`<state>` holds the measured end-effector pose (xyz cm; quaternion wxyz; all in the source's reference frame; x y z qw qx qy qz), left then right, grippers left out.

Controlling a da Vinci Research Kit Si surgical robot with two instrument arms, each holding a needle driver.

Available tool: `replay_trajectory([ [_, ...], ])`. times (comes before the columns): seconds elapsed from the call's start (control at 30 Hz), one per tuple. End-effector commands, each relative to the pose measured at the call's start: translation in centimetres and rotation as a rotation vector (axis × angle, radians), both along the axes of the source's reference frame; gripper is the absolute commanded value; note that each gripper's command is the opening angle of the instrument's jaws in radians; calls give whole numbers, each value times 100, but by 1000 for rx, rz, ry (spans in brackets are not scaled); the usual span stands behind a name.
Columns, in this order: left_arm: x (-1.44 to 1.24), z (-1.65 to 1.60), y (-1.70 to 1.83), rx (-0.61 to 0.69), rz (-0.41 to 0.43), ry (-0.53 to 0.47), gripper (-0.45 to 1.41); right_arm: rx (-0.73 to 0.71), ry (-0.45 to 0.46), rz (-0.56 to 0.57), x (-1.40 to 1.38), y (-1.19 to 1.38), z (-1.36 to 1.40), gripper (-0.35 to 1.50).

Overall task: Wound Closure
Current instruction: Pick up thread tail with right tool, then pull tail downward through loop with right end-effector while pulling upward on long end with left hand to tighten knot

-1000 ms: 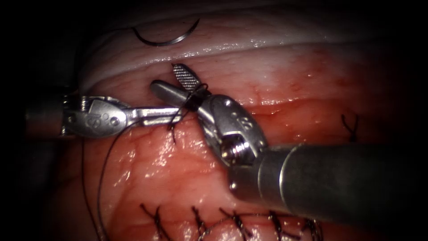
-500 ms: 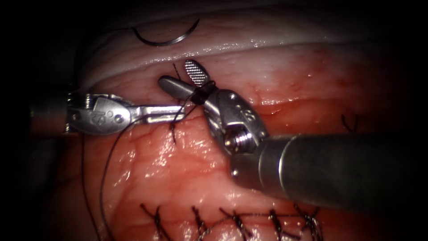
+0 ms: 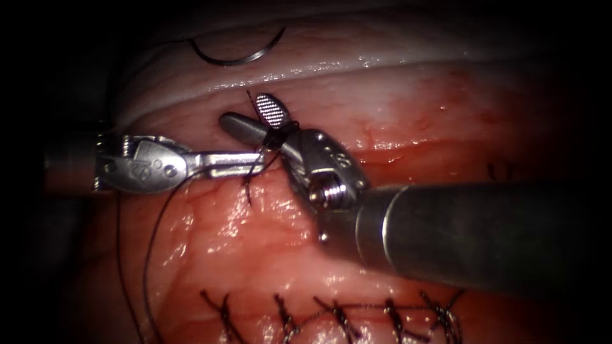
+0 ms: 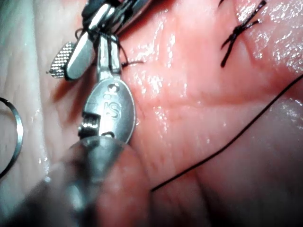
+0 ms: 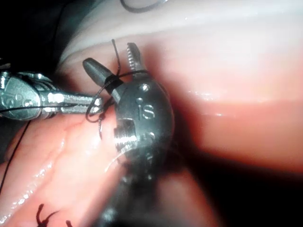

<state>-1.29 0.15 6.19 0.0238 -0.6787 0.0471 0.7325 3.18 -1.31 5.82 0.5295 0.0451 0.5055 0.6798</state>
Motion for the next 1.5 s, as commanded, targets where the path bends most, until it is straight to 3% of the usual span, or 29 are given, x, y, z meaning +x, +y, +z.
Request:
replay_trajectory([
  [0.03, -5, 5, 1, -1, 0, -2, -45, -1, 1, -2, 7, -1, 2, 14],
  [0.13, -4, 5, 1, -1, 1, -2, -45, 2, 1, -1, 5, -1, -1, -35],
  [0.63, 21, 3, 12, 25, -13, 28, -45, -75, -21, -6, 5, -6, -17, -35],
  [0.93, 53, 9, 57, 61, -68, 66, -45, -89, -7, -33, 2, -26, -36, -35],
  [1.13, 58, 30, 96, 76, -101, 81, -45, -106, -12, -47, -2, -50, -49, -35],
  [1.5, 60, 56, 148, 91, -156, 82, -45, -85, -20, -109, -5, -65, -56, -35],
])
